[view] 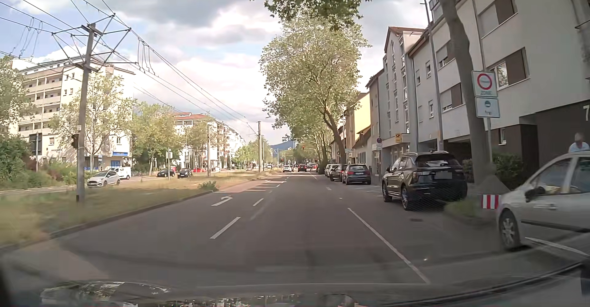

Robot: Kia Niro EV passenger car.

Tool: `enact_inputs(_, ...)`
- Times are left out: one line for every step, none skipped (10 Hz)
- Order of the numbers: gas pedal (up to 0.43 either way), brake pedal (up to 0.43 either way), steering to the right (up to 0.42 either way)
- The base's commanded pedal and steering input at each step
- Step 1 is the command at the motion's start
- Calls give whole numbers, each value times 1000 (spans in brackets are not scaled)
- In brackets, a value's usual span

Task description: Follow the waypoints while adhering to traffic rules and regulations

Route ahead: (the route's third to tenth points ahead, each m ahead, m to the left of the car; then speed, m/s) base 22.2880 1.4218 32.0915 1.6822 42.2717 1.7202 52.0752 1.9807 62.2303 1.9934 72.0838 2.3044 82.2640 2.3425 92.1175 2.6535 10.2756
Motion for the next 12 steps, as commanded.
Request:
enact_inputs(47, 0, 0)
enact_inputs(47, 0, 0)
enact_inputs(47, 0, -1)
enact_inputs(47, 0, -3)
enact_inputs(47, 0, -6)
enact_inputs(47, 0, -7)
enact_inputs(47, 0, -7)
enact_inputs(47, 0, -8)
enact_inputs(47, 0, -7)
enact_inputs(47, 0, -7)
enact_inputs(47, 0, -5)
enact_inputs(47, 0, -5)
